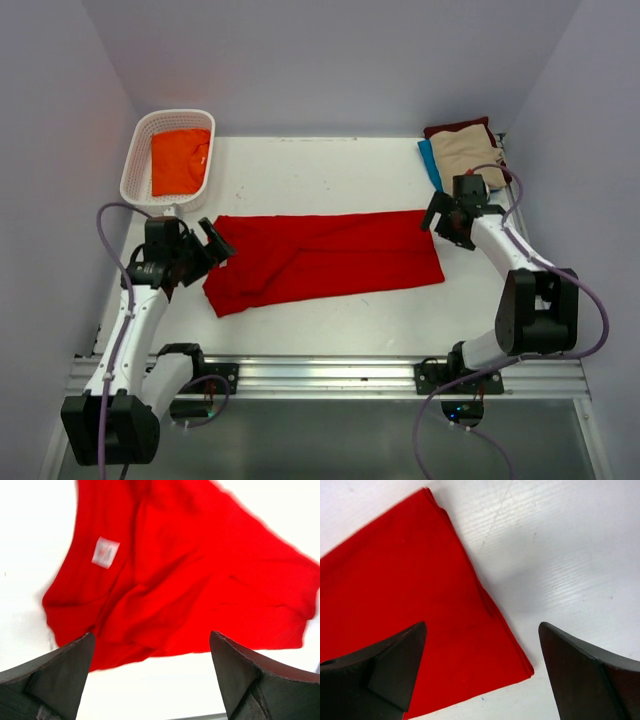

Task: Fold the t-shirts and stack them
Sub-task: Fold the tshirt

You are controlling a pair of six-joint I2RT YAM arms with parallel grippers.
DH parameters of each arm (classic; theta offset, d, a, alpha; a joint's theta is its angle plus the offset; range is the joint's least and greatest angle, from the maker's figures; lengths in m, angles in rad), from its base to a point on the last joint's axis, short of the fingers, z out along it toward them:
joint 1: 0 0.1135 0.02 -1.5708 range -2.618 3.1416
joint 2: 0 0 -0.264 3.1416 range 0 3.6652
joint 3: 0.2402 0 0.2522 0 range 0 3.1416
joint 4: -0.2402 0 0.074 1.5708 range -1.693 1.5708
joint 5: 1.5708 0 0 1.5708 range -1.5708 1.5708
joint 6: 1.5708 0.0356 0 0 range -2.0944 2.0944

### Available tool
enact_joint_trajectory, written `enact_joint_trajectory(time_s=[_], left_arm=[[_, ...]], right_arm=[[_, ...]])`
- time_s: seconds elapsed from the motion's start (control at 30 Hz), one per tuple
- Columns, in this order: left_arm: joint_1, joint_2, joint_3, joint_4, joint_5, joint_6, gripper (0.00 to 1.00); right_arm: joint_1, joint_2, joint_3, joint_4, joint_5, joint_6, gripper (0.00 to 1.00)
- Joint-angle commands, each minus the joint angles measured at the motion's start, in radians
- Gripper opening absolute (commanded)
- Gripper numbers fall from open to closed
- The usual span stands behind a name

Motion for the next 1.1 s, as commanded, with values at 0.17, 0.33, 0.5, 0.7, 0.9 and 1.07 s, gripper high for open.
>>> enact_joint_trajectory(time_s=[0.17, 0.33, 0.5, 0.7, 0.9, 1.07], left_arm=[[0.006, 0.103, 0.078, 0.301, 0.144, 0.003, 0.5], [0.006, 0.341, 0.087, 0.472, 0.336, -0.001, 0.0], [-0.023, 0.376, 0.131, 0.426, 0.484, 0.068, 0.0], [-0.121, 0.344, 0.178, 0.184, 0.475, 0.212, 0.0], [-0.246, 0.387, 0.159, 0.07, 0.433, 0.269, 0.0], [-0.313, 0.408, 0.132, 0.047, 0.375, 0.285, 0.0]], right_arm=[[0.011, -0.05, 0.04, 0.088, -0.271, 0.018, 0.55], [0.133, -0.093, -0.012, 0.246, -0.454, 0.081, 0.0], [0.339, -0.085, -0.006, 0.286, -0.485, 0.121, 0.0], [0.423, -0.024, -0.027, 0.304, -0.43, 0.142, 0.0], [0.48, 0.023, 0.008, 0.295, -0.397, 0.148, 0.0], [0.512, 0.065, 0.039, 0.294, -0.388, 0.154, 0.0]])
